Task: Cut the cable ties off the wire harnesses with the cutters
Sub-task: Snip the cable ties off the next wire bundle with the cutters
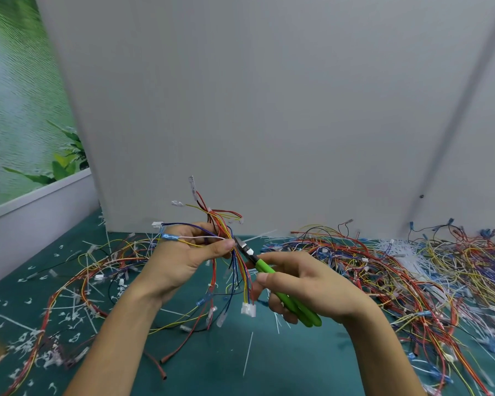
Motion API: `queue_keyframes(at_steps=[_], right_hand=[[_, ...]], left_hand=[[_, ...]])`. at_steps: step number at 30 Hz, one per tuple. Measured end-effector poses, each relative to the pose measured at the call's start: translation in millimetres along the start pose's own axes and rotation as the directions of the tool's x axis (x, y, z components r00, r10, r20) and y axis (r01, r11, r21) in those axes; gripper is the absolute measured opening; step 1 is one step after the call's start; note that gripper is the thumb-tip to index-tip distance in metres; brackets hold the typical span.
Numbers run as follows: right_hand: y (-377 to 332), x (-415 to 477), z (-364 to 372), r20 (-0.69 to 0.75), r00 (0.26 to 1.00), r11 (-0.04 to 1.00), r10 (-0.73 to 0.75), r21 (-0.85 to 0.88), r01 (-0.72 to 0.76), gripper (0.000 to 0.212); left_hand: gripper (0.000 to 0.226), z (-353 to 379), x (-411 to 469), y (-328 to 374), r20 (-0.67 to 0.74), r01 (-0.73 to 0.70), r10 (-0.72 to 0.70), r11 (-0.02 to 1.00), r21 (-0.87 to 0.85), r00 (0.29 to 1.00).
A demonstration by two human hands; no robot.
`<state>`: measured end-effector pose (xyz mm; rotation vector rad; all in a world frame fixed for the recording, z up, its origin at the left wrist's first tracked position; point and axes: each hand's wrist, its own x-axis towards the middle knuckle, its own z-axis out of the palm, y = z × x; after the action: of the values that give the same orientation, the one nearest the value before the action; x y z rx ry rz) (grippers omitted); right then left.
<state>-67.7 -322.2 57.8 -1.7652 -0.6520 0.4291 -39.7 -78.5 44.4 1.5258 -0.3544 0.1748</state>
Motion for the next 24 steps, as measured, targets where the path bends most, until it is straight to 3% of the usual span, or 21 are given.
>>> queue_keyframes(at_steps=[9, 24], right_hand=[[0.6, 4.1, 3.6, -0.021, 1.0, 1.0, -0.002, -0.012, 0.002, 0.032], [2.5, 5.1, 5.3, -0.023, 0.999, 0.999, -0.04, 0.02, 0.04, 0.024]], left_hand=[[0.016, -0.9, -1.6, 2.0, 0.039, -0.035, 0.032, 0.996, 0.087, 0.999], [0.025, -2.5, -0.8, 0.7, 0.04, -0.019, 0.018, 1.0, 0.024, 0.999]])
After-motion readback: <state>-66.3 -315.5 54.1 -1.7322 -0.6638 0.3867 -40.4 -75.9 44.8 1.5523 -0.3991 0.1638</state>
